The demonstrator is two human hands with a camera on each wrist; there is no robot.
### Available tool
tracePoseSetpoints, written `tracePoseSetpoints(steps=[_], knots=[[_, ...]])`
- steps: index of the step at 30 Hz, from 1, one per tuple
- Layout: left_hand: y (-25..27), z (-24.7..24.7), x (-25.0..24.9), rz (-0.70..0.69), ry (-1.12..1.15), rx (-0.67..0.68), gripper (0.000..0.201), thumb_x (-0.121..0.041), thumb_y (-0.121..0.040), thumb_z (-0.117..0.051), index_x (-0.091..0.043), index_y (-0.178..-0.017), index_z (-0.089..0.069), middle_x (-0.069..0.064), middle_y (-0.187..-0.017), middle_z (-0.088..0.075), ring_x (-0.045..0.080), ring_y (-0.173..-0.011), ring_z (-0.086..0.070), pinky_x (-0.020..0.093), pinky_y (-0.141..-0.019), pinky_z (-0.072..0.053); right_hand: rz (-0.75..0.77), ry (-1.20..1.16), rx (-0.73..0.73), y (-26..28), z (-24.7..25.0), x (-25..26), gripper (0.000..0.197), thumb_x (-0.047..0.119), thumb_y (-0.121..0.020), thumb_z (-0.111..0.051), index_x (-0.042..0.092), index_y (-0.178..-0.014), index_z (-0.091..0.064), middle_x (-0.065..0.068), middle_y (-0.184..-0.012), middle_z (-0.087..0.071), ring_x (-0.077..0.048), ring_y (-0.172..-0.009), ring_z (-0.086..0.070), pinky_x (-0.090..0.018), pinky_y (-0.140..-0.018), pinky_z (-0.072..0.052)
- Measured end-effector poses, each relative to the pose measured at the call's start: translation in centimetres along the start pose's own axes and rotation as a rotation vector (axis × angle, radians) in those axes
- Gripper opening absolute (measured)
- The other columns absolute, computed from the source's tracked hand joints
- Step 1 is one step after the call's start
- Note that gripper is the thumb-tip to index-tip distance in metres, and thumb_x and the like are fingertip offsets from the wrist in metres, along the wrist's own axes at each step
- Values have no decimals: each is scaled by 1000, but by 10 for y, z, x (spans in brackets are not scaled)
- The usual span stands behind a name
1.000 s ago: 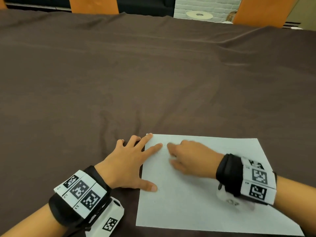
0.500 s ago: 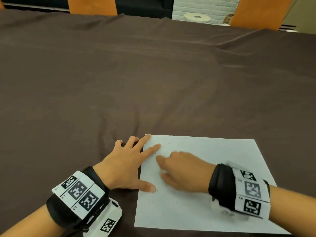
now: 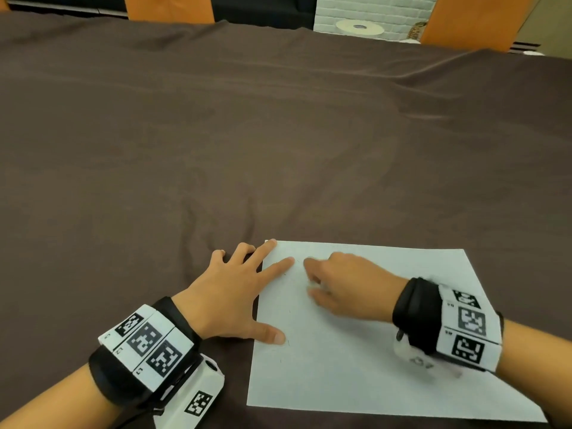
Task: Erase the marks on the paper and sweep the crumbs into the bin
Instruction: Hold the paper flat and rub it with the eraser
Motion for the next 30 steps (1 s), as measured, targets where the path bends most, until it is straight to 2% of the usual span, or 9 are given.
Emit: tracePoseSetpoints(steps=[2, 6, 11, 14, 16, 17, 22, 27, 30], knots=[[0, -1, 1, -1, 16, -14, 115, -96, -64, -39, -45, -151, 15, -6, -161, 18, 20, -141, -6, 49, -113, -18, -17, 12, -29, 0, 0, -4, 15, 28, -96, -42, 18, -92, -32, 4, -69, -32, -28, -71, -42, -33, -56, -26], [0, -2, 0, -1, 20, -25, 114, -96, -64, -40, -45, -150, 16, -6, -161, 18, 21, -142, -7, 49, -112, -19, 160, -20, 94, 15, -18, 30, 14, 28, -96, -43, 18, -92, -33, 2, -69, -34, -25, -62, -39, -33, -57, -27], [0, -2, 0, 0, 23, -17, 114, -96, -64, -39, -45, -150, 16, -7, -161, 18, 20, -142, -4, 50, -114, -16, -70, -43, -66, -7, 2, -21, 13, 28, -94, -43, 18, -89, -35, 0, -76, -44, -29, -77, -48, -32, -59, -29], [0, -3, 1, -7, 47, -43, 114, -95, -64, -41, -46, -151, 14, -6, -162, 17, 21, -142, -6, 50, -113, -17, 40, -38, -25, -1, -10, 0, 10, 27, -95, -42, 19, -94, -37, 1, -72, -37, -28, -73, -43, -32, -61, -29], [0, -2, 1, -6, 46, -39, 114, -95, -64, -41, -46, -150, 15, -6, -162, 17, 21, -143, -6, 51, -114, -17, 161, -48, 59, 12, -19, 21, 14, 28, -95, -44, 20, -91, -33, 4, -67, -33, -27, -68, -40, -32, -61, -30], [0, -2, 1, -4, 37, -31, 114, -95, -64, -40, -46, -150, 16, -7, -161, 18, 21, -142, -5, 51, -114, -16, 161, -53, 72, 14, -19, 18, 16, 28, -95, -44, 20, -88, -32, 5, -66, -34, -26, -67, -40, -32, -61, -30], [-1, -2, 1, -1, 32, -18, 114, -96, -64, -39, -46, -149, 18, -8, -160, 20, 20, -142, -2, 51, -115, -15, -97, -27, -46, -1, 6, -29, 15, 28, -94, -44, 17, -90, -35, 0, -74, -42, -30, -74, -45, -32, -60, -30], [-1, -1, 0, -3, 31, -26, 114, -96, -64, -39, -46, -150, 17, -7, -161, 19, 22, -143, -4, 51, -114, -16, 142, -23, 102, 15, -17, 20, 15, 28, -96, -42, 20, -90, -31, 2, -68, -35, -21, -58, -38, -33, -51, -27], [0, -2, 1, -9, 33, -38, 114, -96, -63, -39, -45, -151, 14, -6, -162, 16, 21, -142, -6, 51, -113, -18, -32, 0, 18, 2, 1, -11, 16, 27, -95, -43, 21, -90, -29, 0, -76, -39, -28, -70, -41, -32, -60, -28]])
Point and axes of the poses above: each hand's wrist, its own y-axis away from the middle knuckle, its own z-axis out of the back of the hand, x = y × z, the point moved 2 cm from there along -y, towards the middle knuckle
